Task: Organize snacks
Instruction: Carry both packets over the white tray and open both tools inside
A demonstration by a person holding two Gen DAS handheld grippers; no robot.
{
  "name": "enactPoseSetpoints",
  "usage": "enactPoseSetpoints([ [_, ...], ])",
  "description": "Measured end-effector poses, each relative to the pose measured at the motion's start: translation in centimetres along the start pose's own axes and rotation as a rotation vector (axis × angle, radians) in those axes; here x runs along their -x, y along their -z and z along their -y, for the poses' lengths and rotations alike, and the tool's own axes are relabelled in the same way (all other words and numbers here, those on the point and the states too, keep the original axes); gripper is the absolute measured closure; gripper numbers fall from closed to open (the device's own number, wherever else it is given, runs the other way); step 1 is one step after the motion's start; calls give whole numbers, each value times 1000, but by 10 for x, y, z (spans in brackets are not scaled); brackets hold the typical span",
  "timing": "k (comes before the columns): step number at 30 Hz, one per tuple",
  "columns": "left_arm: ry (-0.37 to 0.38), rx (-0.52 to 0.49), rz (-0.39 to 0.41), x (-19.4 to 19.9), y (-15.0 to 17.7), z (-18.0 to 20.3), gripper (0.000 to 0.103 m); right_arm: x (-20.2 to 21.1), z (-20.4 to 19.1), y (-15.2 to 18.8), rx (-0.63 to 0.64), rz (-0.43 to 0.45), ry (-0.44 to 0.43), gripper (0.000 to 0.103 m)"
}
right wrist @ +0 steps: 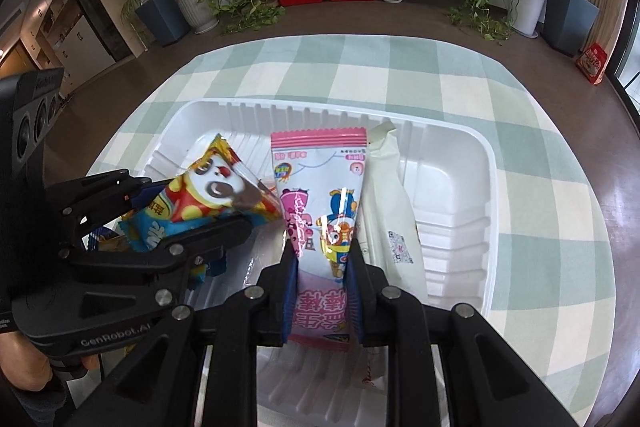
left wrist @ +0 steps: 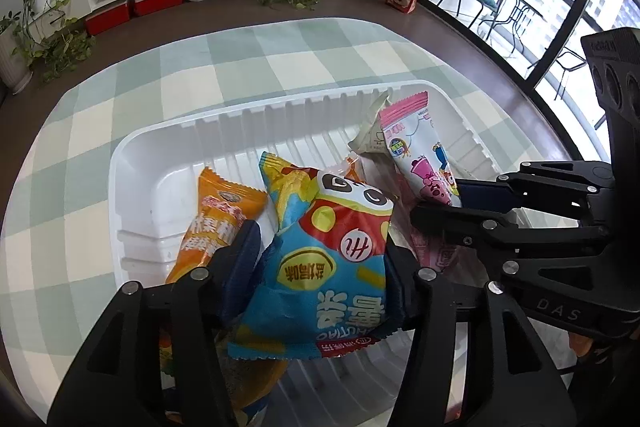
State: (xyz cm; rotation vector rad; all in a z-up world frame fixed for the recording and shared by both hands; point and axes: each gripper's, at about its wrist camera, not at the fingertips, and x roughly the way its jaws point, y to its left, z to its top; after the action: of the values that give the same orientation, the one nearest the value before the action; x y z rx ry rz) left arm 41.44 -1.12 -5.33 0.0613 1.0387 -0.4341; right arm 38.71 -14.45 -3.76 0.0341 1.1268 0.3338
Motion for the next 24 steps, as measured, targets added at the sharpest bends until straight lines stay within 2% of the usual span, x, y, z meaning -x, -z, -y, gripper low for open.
enactPoseSetpoints([
  [6,-3,11,6,4,1,-4,41,-1,1,0,-3,3,-2,78],
  [12,-3,20,18,9,3,-7,37,1,0,1,-10,11,-6,71],
  [21,19,36,33,16,6,-9,35,8,0,4,-28,23,-11,64],
  [24,23,44,43,19,7,-10,31,12,2,5,-39,30,-11,58],
])
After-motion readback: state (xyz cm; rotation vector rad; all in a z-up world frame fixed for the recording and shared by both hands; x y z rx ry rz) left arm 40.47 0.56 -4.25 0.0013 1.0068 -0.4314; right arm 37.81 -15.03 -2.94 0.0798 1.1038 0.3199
